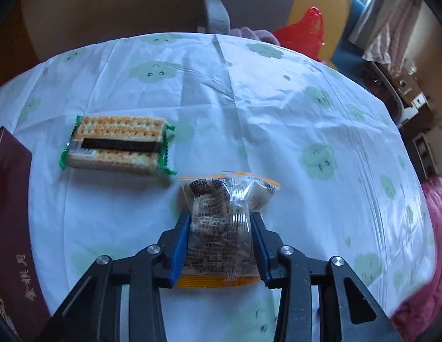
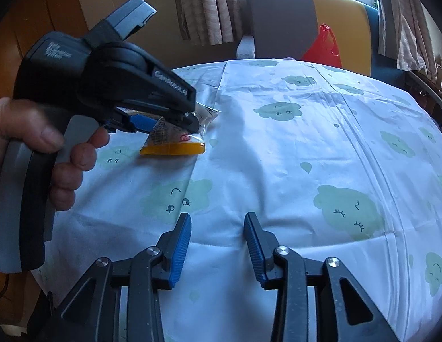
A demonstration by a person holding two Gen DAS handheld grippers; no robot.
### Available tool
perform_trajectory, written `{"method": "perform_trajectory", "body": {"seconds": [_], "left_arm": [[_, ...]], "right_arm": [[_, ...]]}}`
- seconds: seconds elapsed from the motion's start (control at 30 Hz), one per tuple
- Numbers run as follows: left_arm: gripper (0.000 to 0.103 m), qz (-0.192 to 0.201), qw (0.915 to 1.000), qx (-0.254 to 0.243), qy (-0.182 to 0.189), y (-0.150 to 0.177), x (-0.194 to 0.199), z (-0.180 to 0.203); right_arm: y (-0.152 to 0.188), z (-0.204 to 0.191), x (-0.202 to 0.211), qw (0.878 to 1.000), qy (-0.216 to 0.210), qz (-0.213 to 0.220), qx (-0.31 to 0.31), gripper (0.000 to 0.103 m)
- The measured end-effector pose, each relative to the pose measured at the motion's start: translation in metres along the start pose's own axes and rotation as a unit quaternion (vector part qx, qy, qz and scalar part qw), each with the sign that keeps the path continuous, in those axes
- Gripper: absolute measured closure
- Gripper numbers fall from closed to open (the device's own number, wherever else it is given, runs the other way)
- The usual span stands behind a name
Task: Organize snacks
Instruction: 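Grasp the clear snack bag with orange trim with the left tool, then lift the clear bag with left tool while right tool grasps green-wrapped cracker pack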
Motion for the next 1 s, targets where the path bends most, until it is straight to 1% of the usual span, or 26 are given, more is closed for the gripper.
{"method": "perform_trajectory", "body": {"seconds": [0.1,0.2,0.27,0.3,0.37,0.43,0.6,0.77,1.0], "left_arm": [[0.063,0.018,0.9994,-0.027,-0.015,0.021,0.012,-0.01],[0.063,0.039,0.9965,-0.056,-0.048,0.053,0.029,-0.021],[0.063,0.049,0.9941,-0.063,-0.073,0.079,0.035,-0.031],[0.063,0.051,0.9934,-0.065,-0.079,0.087,0.035,-0.032],[0.063,0.069,0.9919,-0.067,-0.083,0.105,0.041,-0.038],[0.062,0.082,0.9896,-0.075,-0.092,0.114,0.042,-0.038],[0.06,0.1,0.988,-0.069,-0.095,0.121,0.039,-0.04],[0.057,0.105,0.9886,-0.062,-0.089,0.12,0.034,-0.041],[0.056,0.111,0.9893,-0.057,-0.076,0.121,0.032,-0.043]], "right_arm": [[0.0,-0.001,0.0,1.0,0.002,0.001,0.007,0.063],[0.001,-0.002,0.0,1.0,0.006,0.002,0.013,0.063],[0.001,-0.003,0.0,1.0,0.009,0.001,0.015,0.063],[0.001,-0.003,0.0,1.0,0.011,0.0,0.017,0.063],[0.001,-0.004,0.0,1.0,0.016,-0.003,0.019,0.063],[0.001,-0.004,-0.001,1.0,0.02,-0.004,0.023,0.063],[0.001,-0.005,-0.002,0.999,0.024,-0.007,0.028,0.063],[0.0,-0.005,-0.003,0.999,0.026,-0.018,0.033,0.063],[-0.003,-0.006,-0.004,0.998,0.022,-0.041,0.049,0.063]]}}
Point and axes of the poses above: each gripper's, at about its wrist camera, not at the fingertips, and x roughly against the way its jaws point, z to its right, y to its underside, the point moved 6 cm from there along -x, roughly the way its jaws point, and after that the axes turned 10 degrees about -z, right-handed, at the moved point
